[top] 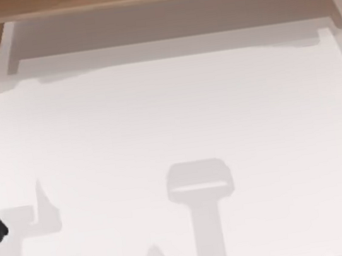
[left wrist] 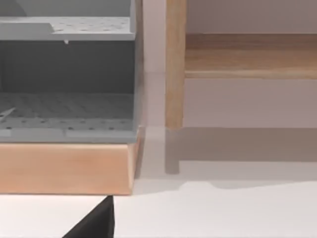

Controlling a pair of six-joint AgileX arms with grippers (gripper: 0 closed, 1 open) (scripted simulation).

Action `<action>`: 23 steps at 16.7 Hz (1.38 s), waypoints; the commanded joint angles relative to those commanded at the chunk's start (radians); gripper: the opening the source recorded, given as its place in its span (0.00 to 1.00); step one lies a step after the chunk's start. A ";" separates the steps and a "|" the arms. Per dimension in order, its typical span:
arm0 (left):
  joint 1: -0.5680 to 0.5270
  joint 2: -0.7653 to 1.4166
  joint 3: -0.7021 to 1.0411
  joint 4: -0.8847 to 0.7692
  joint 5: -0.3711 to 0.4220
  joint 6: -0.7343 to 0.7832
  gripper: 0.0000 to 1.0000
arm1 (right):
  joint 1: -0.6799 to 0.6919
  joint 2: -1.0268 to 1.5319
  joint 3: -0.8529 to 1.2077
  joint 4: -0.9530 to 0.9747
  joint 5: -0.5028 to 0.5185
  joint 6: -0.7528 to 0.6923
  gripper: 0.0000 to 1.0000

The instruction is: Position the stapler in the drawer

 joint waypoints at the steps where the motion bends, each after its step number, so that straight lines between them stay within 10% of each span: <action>1: 0.000 0.000 0.000 0.000 0.000 0.000 1.00 | -0.015 0.001 -0.083 0.111 -0.018 -0.051 1.00; 13: 0.000 0.000 0.000 0.000 0.000 0.000 1.00 | 0.062 0.060 -0.781 1.356 -0.317 -0.518 1.00; 23: 0.000 0.000 0.000 0.000 0.000 0.000 1.00 | 0.151 0.076 -0.874 1.596 -0.416 -0.595 1.00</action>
